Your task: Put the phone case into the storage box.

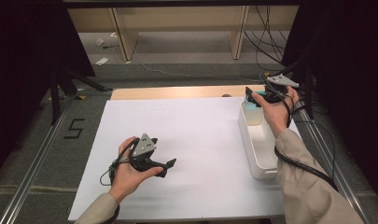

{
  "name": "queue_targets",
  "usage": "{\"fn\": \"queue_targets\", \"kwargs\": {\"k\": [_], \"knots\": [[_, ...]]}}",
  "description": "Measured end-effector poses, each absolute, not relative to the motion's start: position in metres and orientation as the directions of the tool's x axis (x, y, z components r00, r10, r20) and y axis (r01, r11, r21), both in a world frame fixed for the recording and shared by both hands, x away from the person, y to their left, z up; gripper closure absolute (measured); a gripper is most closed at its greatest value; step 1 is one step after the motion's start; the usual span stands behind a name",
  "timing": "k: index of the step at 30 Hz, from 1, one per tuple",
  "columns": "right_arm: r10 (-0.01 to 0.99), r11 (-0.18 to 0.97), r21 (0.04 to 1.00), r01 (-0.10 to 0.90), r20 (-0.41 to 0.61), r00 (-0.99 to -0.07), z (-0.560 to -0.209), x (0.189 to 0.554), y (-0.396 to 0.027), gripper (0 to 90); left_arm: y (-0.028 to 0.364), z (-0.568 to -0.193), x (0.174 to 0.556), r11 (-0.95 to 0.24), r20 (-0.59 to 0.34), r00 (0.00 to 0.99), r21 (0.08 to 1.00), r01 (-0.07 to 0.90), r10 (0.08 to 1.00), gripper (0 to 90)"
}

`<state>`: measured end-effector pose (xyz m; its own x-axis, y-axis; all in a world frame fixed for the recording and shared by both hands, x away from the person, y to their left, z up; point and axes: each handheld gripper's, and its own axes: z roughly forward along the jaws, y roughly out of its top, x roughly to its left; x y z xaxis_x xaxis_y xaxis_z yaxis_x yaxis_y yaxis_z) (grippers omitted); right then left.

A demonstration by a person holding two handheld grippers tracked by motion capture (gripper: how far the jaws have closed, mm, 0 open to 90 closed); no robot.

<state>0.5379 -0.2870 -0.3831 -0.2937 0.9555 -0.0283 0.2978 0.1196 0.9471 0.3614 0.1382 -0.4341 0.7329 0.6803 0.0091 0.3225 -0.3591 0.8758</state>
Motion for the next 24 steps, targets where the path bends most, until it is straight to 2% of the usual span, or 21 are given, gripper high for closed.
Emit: {"fn": "queue_targets", "kwargs": {"k": [24], "knots": [[0.91,0.153,0.951,0.268,-0.03,-0.415,-0.381,0.502,-0.271,11.2,0.139,-0.434,0.361,-0.359,0.01,0.729,0.875,0.325,0.684,1.4]]}}
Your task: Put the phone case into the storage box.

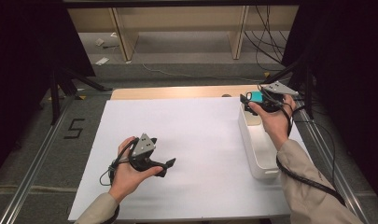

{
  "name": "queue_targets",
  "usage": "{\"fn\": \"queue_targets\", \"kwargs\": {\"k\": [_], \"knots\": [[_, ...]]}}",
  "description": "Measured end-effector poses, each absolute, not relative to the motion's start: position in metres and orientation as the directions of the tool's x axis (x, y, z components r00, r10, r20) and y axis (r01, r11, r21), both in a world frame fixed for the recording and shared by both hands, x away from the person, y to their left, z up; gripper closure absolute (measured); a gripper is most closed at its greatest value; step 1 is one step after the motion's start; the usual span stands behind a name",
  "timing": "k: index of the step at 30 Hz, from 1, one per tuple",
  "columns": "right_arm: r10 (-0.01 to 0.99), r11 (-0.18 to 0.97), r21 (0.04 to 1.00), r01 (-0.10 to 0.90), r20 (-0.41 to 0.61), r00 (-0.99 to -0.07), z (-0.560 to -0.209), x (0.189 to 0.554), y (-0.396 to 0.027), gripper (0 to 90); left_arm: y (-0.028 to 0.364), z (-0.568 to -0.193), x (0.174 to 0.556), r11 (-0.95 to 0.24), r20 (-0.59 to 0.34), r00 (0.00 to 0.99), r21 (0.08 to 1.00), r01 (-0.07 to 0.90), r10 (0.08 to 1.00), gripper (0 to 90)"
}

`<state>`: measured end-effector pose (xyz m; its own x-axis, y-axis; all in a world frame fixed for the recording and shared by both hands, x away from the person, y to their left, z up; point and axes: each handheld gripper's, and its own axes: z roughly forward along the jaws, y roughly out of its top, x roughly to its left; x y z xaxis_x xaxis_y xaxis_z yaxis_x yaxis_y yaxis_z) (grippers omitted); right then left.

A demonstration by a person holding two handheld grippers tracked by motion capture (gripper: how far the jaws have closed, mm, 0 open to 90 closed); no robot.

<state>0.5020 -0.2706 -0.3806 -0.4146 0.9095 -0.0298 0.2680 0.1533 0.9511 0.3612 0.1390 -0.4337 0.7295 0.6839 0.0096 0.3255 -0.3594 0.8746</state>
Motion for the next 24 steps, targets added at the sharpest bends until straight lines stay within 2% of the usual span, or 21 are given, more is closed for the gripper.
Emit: {"fn": "queue_targets", "kwargs": {"k": [24], "knots": [[0.846,0.173,0.949,0.265,-0.005,-0.533,-0.382,0.472,-0.258,13.4,0.14,-0.433,0.361,-0.357,0.009,0.725,0.875,0.329,0.689,1.4]]}}
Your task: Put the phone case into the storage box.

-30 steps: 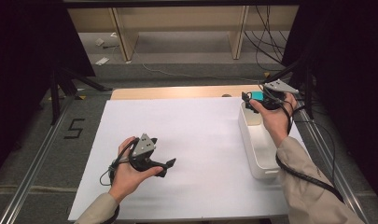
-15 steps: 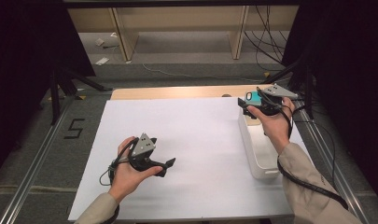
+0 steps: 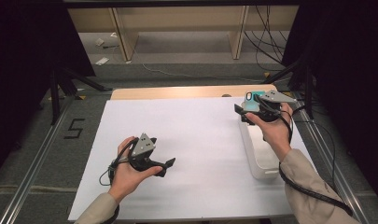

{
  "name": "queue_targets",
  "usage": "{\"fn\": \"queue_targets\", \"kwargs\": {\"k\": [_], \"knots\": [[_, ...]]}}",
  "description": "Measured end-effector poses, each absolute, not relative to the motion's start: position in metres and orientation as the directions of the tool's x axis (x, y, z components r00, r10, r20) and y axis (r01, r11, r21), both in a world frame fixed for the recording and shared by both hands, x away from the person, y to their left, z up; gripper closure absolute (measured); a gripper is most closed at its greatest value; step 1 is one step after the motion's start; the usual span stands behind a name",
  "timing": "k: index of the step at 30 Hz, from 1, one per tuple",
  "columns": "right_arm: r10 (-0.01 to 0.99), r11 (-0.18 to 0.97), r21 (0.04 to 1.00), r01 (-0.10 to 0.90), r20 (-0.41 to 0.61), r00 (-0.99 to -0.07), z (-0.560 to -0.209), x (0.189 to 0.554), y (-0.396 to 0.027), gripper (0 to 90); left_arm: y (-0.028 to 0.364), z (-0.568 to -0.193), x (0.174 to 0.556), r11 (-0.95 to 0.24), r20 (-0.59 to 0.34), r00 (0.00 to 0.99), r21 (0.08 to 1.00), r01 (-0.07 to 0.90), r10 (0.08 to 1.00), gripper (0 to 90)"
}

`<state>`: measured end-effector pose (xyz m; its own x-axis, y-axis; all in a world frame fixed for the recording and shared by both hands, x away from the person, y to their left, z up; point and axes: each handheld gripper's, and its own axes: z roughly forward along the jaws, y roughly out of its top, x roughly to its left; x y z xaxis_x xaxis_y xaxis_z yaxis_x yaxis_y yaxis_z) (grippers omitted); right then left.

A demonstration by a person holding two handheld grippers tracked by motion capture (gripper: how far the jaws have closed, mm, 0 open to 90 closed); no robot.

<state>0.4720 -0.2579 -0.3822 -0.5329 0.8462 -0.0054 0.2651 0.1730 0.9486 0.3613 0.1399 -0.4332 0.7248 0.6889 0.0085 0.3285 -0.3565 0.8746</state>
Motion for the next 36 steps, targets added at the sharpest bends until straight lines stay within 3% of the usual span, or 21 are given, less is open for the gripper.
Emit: {"fn": "queue_targets", "kwargs": {"k": [36], "knots": [[0.764,0.181,0.949,0.259,0.03,-0.644,-0.381,0.434,-0.247,16.1,0.144,-0.432,0.363,-0.345,0.002,0.718,0.878,0.332,0.696,1.5]]}}
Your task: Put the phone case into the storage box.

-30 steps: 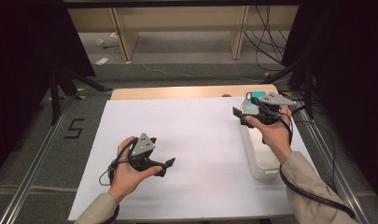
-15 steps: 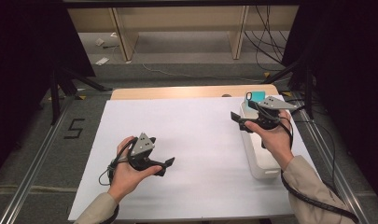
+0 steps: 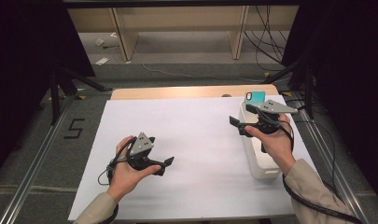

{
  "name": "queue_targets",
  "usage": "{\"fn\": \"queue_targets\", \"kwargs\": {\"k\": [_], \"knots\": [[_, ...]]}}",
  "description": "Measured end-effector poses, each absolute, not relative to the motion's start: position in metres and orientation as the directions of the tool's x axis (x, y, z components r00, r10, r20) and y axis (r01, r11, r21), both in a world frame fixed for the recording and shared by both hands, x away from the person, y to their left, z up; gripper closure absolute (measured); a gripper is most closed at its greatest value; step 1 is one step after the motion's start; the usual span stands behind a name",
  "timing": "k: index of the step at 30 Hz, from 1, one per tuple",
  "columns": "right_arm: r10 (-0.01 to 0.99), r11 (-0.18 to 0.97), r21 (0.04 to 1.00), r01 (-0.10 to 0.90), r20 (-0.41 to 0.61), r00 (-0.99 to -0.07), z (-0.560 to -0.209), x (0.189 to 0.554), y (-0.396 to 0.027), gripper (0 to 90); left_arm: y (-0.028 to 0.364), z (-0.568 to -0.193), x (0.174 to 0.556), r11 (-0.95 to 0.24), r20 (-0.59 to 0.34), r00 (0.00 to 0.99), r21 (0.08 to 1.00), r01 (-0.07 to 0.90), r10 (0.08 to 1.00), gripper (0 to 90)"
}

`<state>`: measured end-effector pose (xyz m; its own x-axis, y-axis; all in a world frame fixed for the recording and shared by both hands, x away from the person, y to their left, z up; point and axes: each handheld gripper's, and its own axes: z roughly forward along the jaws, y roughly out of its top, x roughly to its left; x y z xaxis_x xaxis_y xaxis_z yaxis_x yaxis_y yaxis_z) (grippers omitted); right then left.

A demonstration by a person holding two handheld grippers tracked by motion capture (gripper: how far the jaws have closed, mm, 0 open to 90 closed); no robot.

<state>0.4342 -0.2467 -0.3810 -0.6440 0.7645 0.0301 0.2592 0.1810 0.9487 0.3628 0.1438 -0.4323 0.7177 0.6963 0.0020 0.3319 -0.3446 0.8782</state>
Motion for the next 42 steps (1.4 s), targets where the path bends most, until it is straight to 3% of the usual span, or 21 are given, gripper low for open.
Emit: {"fn": "queue_targets", "kwargs": {"k": [42], "knots": [[0.71,0.216,0.94,0.263,0.033,-0.703,-0.386,0.404,-0.249,16.8,0.145,-0.431,0.363,-0.341,0.001,0.717,0.88,0.331,0.697,1.5]]}}
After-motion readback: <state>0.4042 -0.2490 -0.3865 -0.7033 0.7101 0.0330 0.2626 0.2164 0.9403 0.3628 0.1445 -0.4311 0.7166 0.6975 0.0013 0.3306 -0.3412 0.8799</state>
